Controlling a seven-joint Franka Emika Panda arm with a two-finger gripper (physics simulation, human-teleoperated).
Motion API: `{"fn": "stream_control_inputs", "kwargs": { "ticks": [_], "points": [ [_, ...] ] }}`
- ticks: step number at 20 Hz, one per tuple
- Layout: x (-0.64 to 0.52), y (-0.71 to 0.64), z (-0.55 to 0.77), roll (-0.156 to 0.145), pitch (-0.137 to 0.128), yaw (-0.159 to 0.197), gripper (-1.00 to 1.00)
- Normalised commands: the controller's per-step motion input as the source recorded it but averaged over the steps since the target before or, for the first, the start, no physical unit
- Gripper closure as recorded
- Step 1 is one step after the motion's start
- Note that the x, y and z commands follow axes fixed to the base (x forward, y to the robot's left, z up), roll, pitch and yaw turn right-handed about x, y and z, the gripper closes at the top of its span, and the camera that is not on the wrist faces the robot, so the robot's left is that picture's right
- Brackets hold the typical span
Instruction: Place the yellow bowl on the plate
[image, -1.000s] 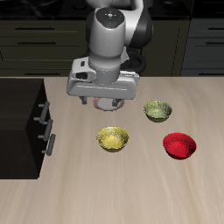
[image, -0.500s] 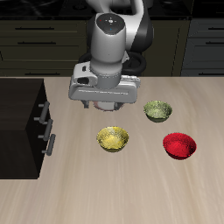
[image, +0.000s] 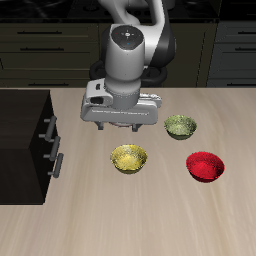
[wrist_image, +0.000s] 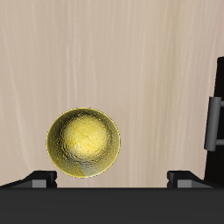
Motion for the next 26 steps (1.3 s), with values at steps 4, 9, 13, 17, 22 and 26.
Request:
{"fn": "stream_control_inputs", "kwargs": {
  "ticks": [4,9,13,17,22,26],
  "points": [
    [0.01,0.01,-0.28,0.006,0.024,-0.001,-1.0],
    [0.08,-0.05,-0.17,-0.006,0.009,-0.001,-1.0],
    [0.01,0.02,-0.12,0.006,0.007,-0.007,-1.0],
    [-0.03,0.0,-0.06,0.005,0.009,-0.03,-1.0],
    [-0.09,0.02,-0.05,0.002,0.009,0.001,-1.0],
    [-0.02,-0.12,-0.11,-0.02,0.025,-0.035,-1.0]
  ]
}}
